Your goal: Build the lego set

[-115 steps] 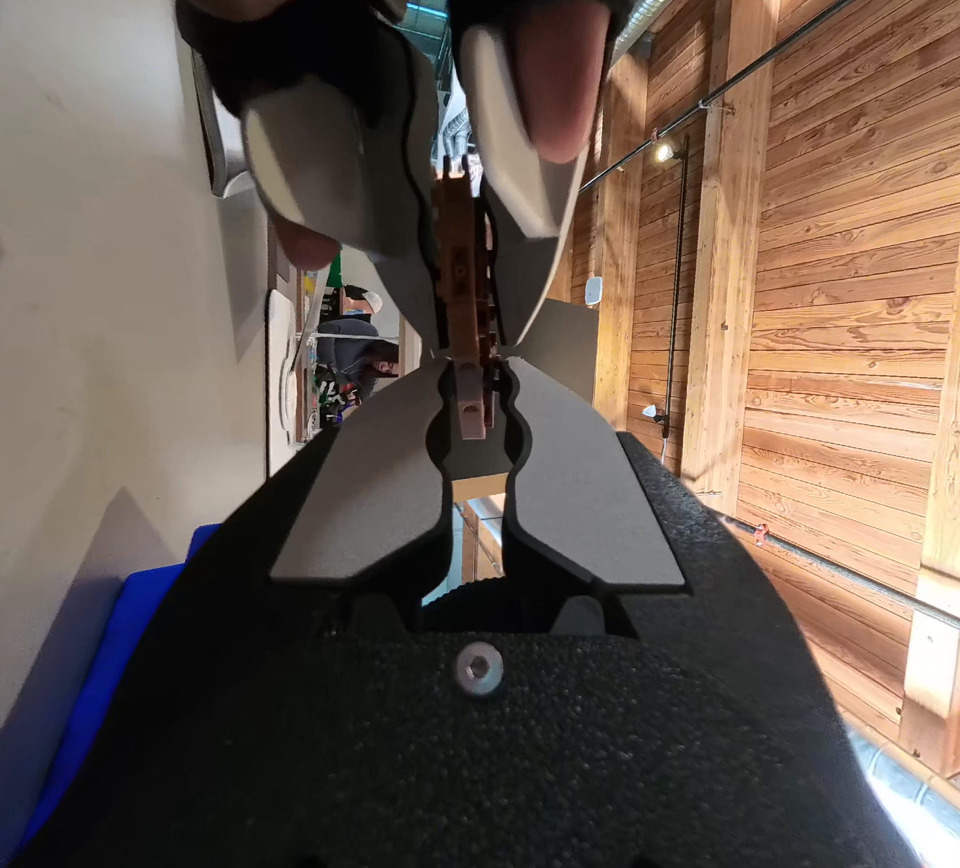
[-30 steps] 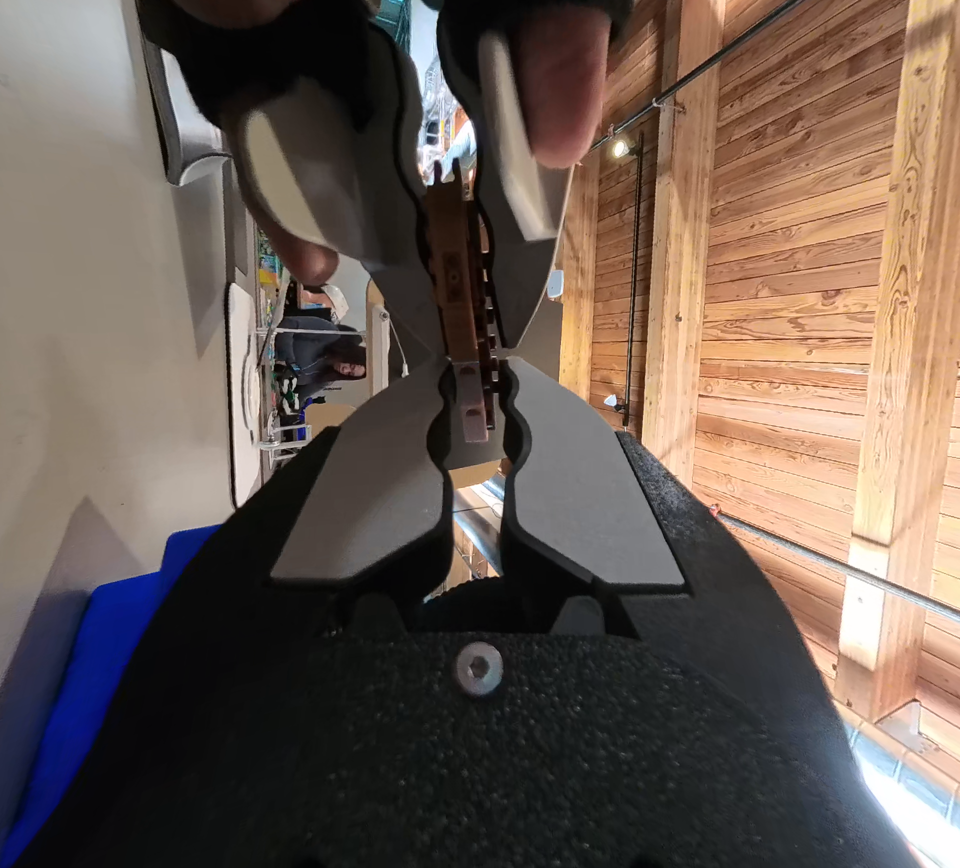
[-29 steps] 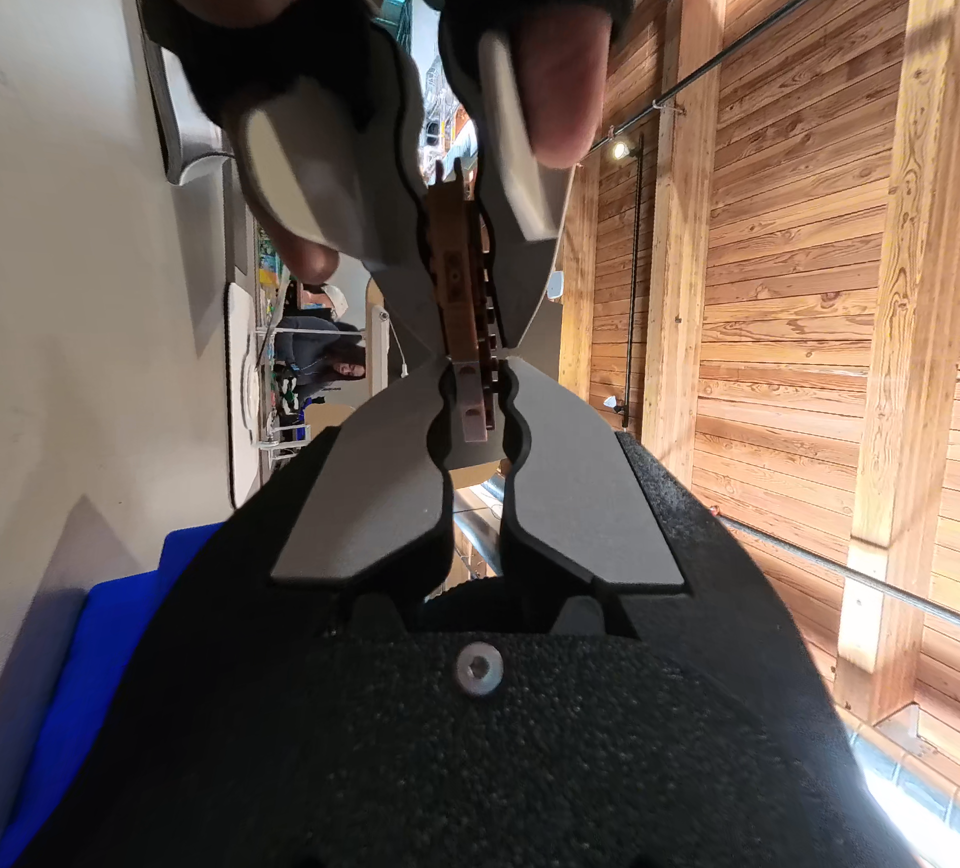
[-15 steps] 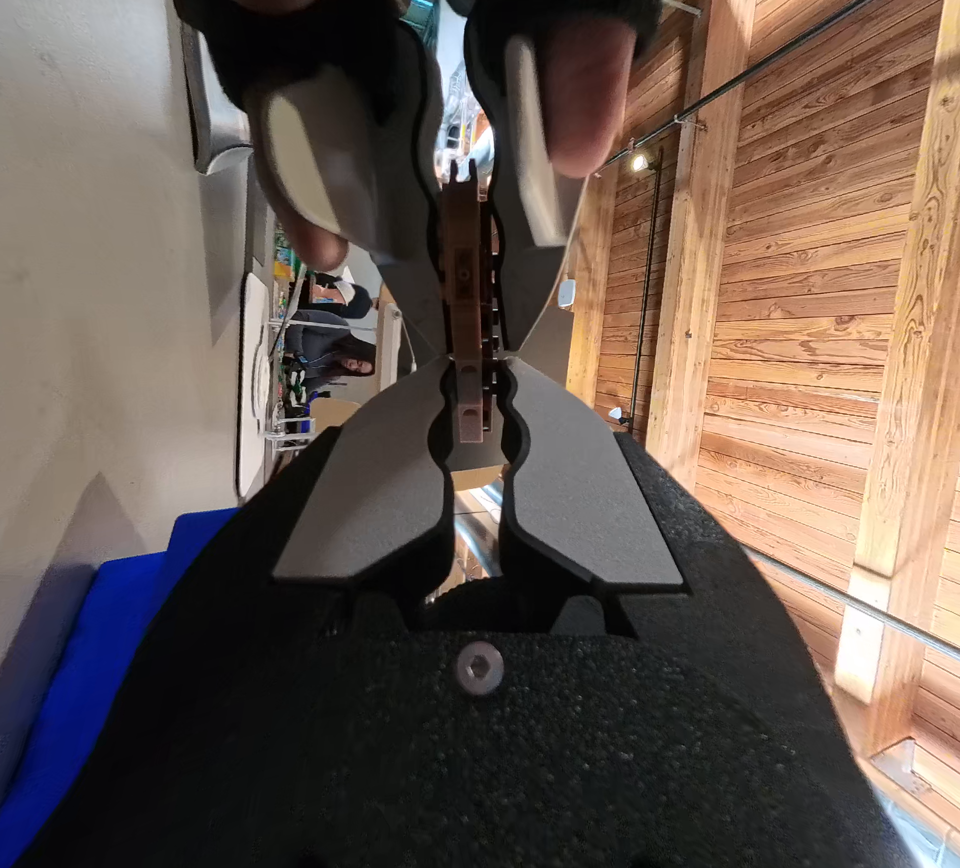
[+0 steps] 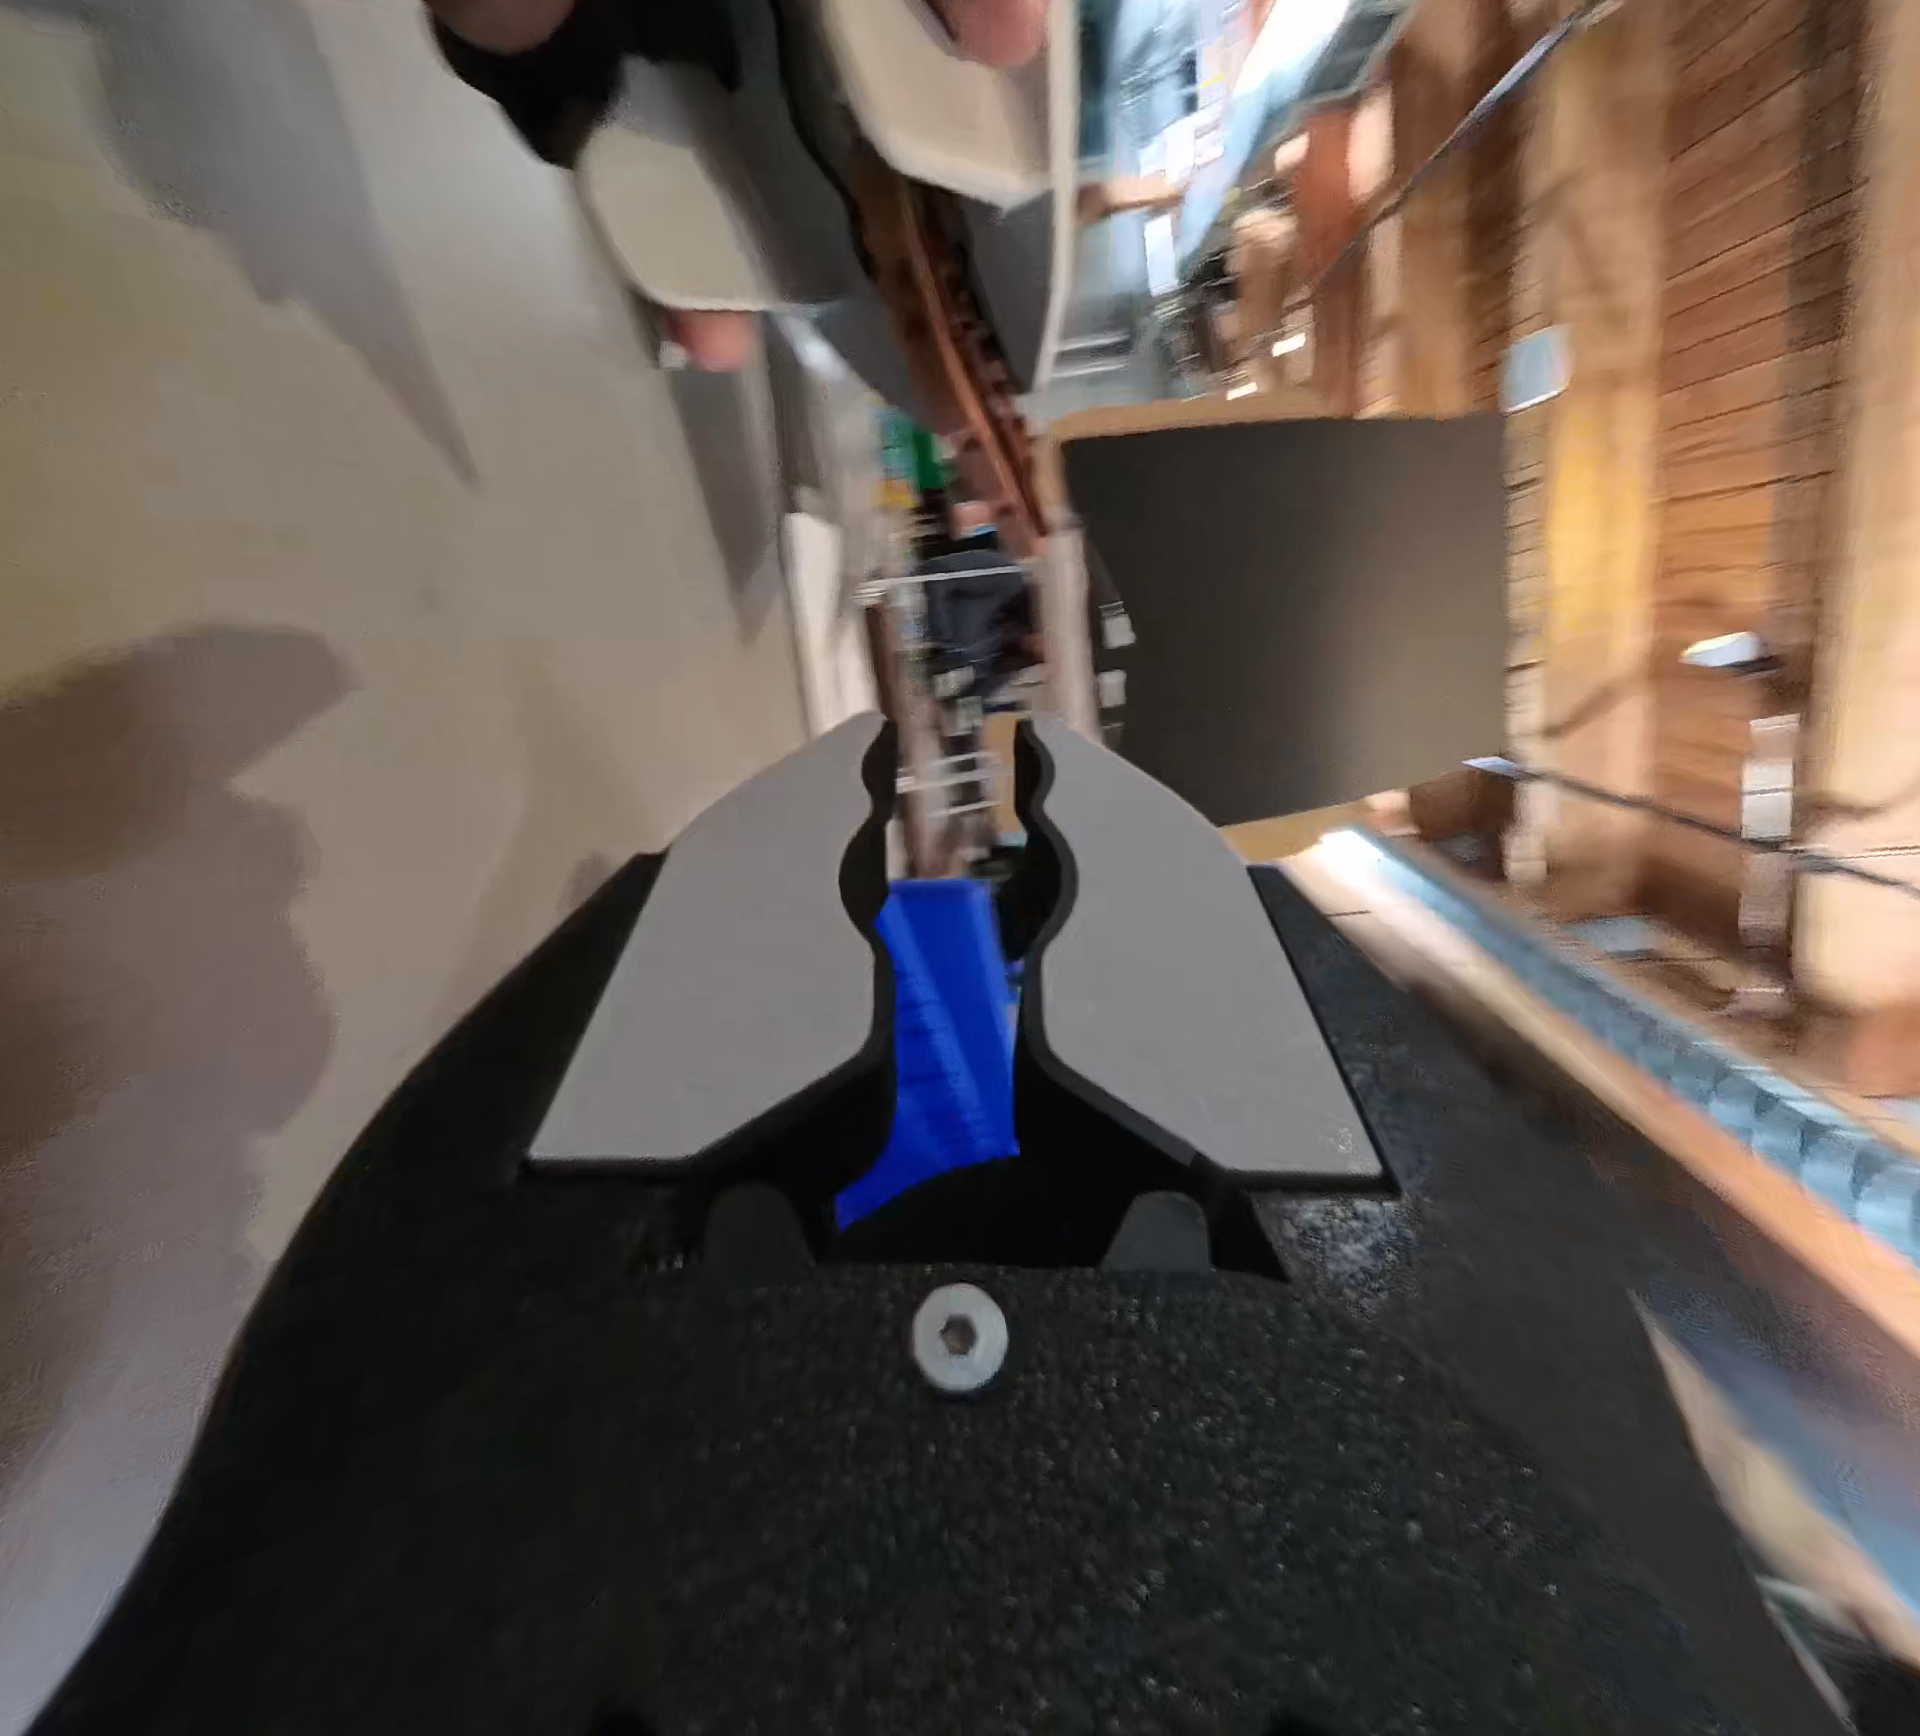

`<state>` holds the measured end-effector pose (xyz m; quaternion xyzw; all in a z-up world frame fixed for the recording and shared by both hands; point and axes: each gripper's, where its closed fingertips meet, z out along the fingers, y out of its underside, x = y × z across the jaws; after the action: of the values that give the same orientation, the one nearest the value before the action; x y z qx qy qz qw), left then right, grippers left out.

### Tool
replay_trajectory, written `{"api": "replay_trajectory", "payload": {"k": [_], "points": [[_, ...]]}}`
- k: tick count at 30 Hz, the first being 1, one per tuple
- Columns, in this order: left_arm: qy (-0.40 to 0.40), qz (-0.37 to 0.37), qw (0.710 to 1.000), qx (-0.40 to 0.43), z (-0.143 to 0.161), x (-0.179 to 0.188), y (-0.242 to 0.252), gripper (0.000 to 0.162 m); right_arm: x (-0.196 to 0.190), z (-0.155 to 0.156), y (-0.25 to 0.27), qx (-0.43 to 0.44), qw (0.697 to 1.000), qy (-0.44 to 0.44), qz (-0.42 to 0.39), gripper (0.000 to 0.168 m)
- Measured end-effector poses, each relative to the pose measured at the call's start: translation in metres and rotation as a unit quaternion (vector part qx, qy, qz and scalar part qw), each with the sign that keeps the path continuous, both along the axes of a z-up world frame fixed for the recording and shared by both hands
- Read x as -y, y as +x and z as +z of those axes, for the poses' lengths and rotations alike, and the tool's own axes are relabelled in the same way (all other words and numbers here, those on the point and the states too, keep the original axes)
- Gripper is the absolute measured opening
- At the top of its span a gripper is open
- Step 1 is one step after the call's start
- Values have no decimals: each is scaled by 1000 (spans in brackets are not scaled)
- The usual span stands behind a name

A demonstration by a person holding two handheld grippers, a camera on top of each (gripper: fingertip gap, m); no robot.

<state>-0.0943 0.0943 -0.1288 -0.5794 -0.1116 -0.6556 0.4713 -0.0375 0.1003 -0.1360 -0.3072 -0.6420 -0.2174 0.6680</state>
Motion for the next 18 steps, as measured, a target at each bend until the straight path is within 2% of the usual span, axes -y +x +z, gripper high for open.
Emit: {"api": "replay_trajectory", "payload": {"k": [3, 5, 8, 10, 18], "points": [[-42, 7, 997, -57, -18, -4, -1, 16, 14, -33, 13, 21, 990, -138, -21, 14], [-78, 4, 986, -145, -38, -5, 1, 16, 16, -54, 28, 37, 975, -212, -53, 10], [-74, -3, 964, -257, -49, -3, 5, 16, 12, -78, 49, 45, 951, -290, -94, 6], [-62, 1, 956, -287, -49, -2, 6, 16, 4, -86, 57, 45, 948, -296, -108, 6], [-27, 5, 964, -263, -39, -4, 2, 16, -40, -92, 71, 34, 957, -255, -137, 7]]}}
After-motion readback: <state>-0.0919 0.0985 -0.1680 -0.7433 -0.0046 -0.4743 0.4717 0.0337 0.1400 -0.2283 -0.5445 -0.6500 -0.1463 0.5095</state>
